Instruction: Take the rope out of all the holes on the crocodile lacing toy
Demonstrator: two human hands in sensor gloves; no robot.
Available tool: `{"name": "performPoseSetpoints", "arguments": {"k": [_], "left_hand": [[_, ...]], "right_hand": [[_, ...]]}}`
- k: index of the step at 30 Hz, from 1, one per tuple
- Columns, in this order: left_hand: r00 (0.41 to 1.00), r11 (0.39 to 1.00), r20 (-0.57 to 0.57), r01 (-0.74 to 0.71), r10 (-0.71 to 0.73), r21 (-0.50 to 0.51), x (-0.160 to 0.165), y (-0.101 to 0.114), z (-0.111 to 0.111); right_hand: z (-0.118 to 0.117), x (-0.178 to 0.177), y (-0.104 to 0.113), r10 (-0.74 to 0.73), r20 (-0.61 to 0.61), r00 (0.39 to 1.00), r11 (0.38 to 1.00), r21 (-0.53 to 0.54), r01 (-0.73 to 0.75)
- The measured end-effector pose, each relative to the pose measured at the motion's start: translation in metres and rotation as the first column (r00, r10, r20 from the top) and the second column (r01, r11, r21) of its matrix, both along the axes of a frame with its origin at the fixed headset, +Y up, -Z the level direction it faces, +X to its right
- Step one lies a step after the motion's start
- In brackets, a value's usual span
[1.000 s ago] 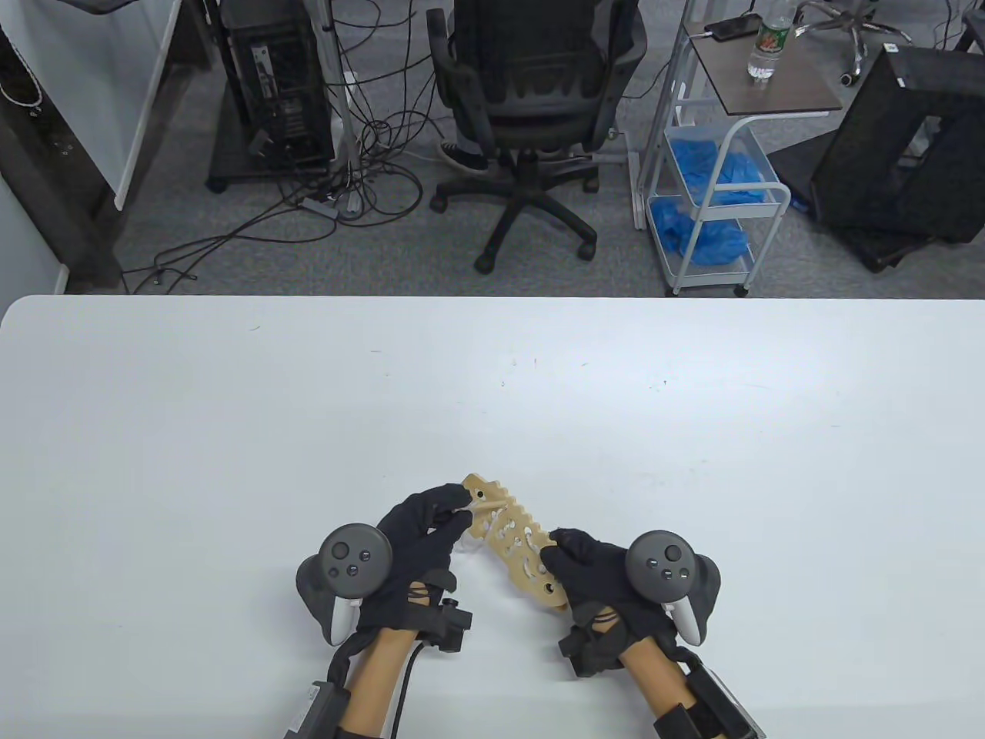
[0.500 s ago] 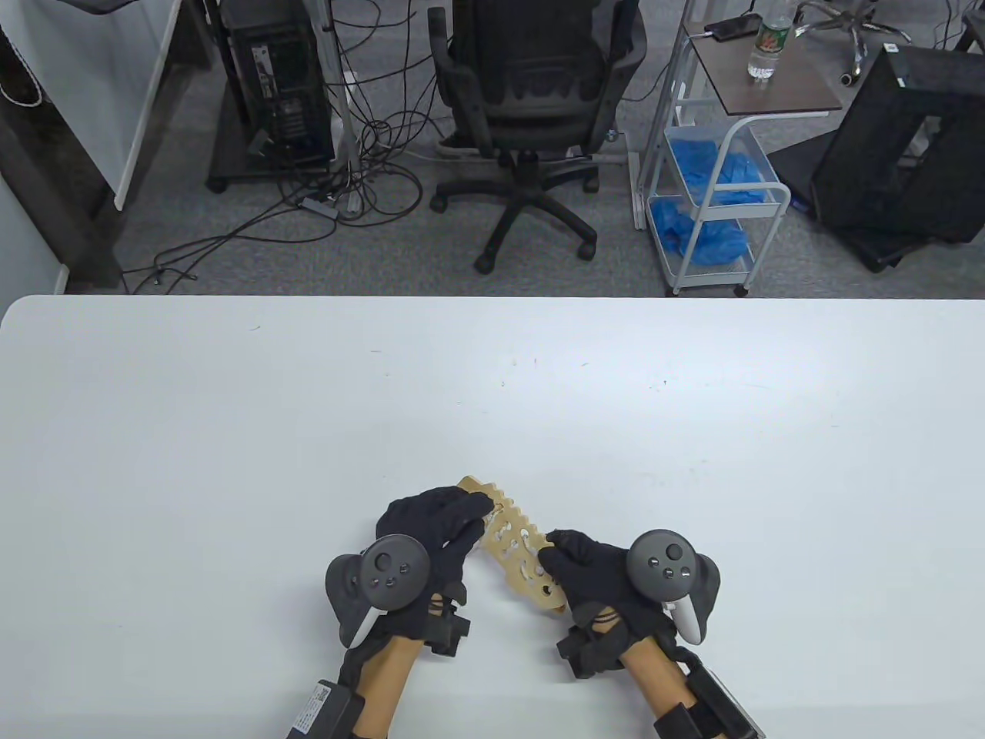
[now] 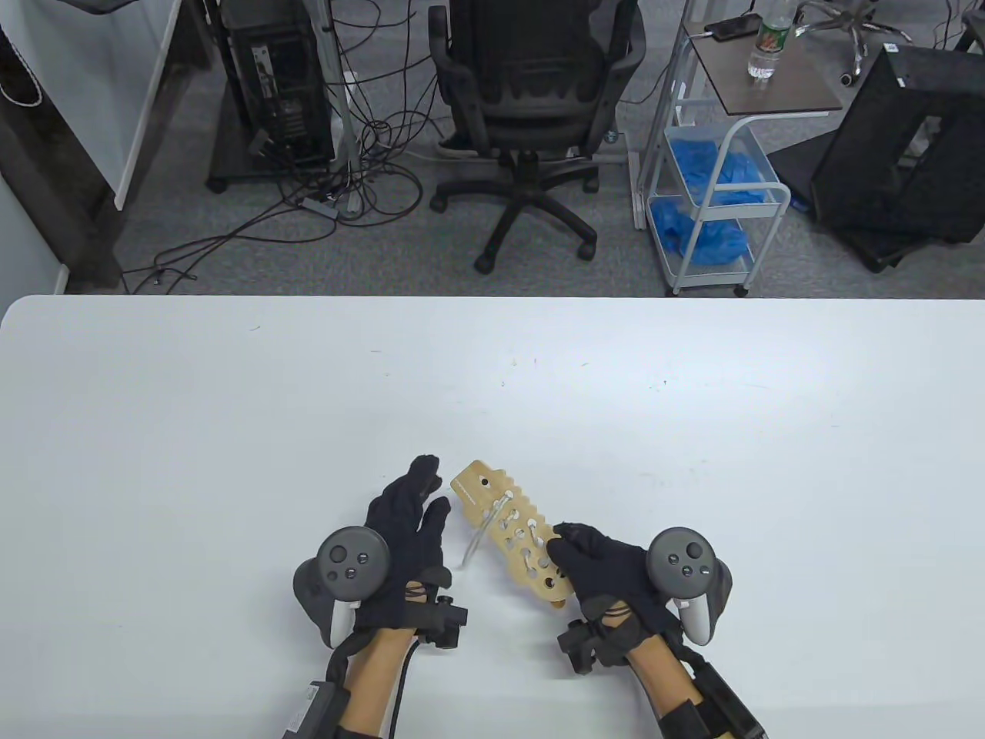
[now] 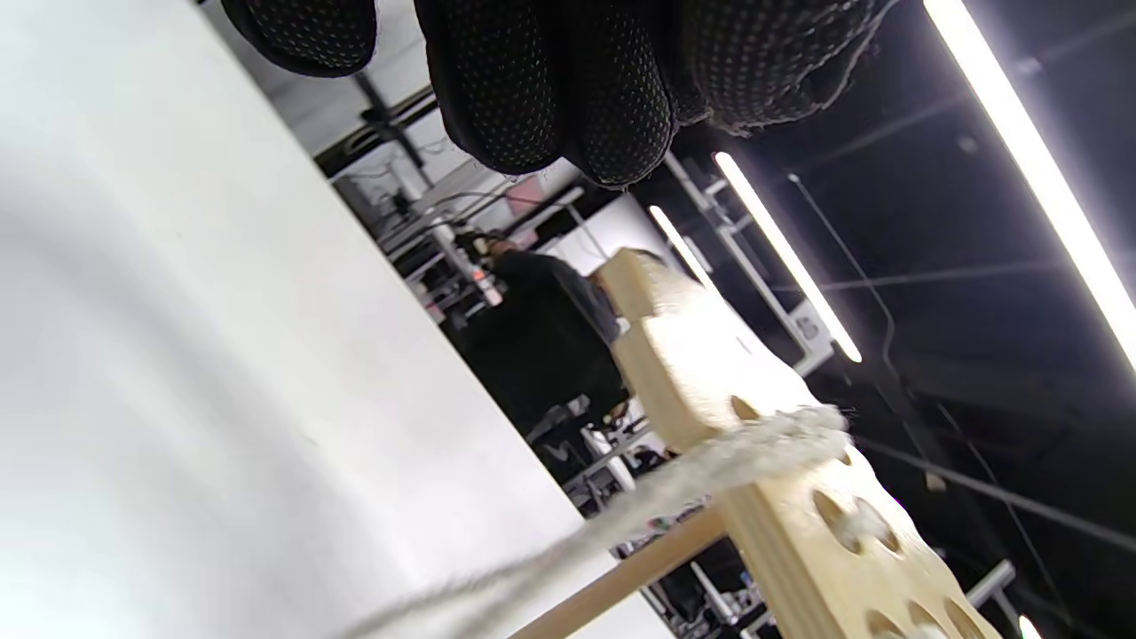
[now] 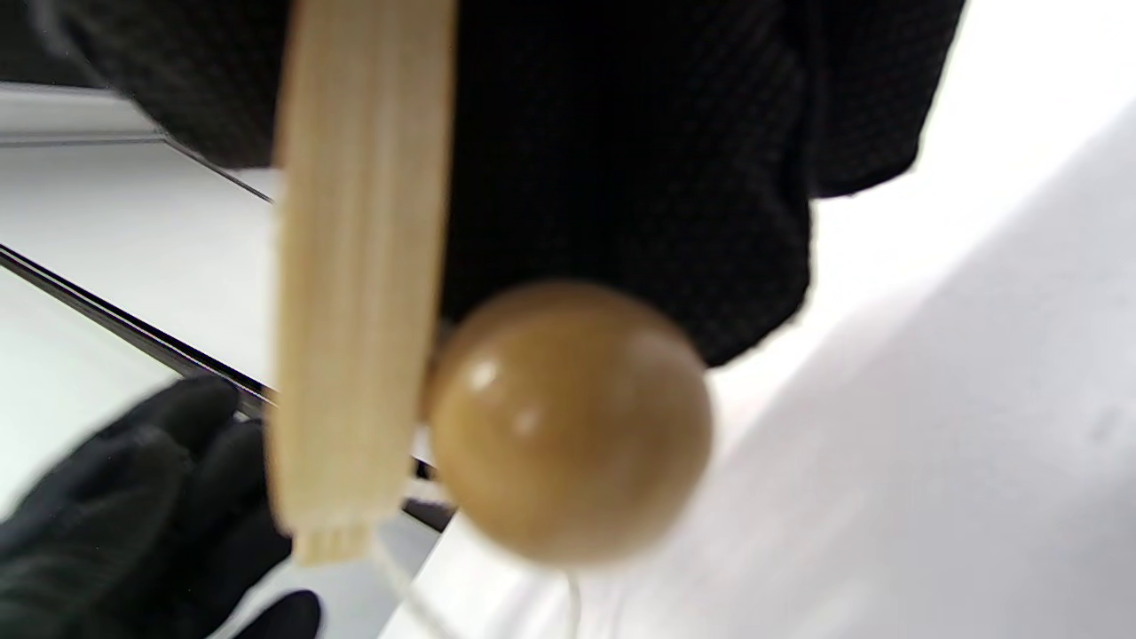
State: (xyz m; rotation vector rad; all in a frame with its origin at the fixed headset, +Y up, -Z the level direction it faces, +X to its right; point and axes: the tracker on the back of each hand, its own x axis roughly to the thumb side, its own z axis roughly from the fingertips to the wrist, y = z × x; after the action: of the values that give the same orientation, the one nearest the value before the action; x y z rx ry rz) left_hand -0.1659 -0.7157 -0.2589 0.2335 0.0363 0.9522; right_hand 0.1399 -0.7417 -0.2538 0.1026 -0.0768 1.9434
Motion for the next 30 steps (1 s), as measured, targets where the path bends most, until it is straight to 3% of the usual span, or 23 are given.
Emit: {"name": "performPoseSetpoints", "arguments": {"k": [3,11,19,30], "left_hand": [[0.995,0.993,0.001,-0.104,0.104,-0.054,-0.005,-0.008,-0.004],[0.937,0.944,0.164,-0.279,0.307,-0.174,0.002,-0.021,-0.012],[0.822,0.945,0.478,-0.214,0.311,-0.247,0.022,-0.022,-0.018],[0.872,0.96,0.414,-0.189,0.261,-0.207,0.019,-0.021,-0.017]], "right_hand": [[0.0,0.0,-0.001,-0.097,-0.026,0.995,0.995,-0.009,0.097],[-0.002,-0.004,-0.003,-0.311,-0.143,0.94,0.951,-0.043,0.308],[-0.001,-0.011,-0.001,-0.353,-0.235,0.906,0.935,-0.048,0.352],[-0.002,-0.008,-0.002,-0.332,-0.211,0.919,0.943,-0.051,0.329]]}}
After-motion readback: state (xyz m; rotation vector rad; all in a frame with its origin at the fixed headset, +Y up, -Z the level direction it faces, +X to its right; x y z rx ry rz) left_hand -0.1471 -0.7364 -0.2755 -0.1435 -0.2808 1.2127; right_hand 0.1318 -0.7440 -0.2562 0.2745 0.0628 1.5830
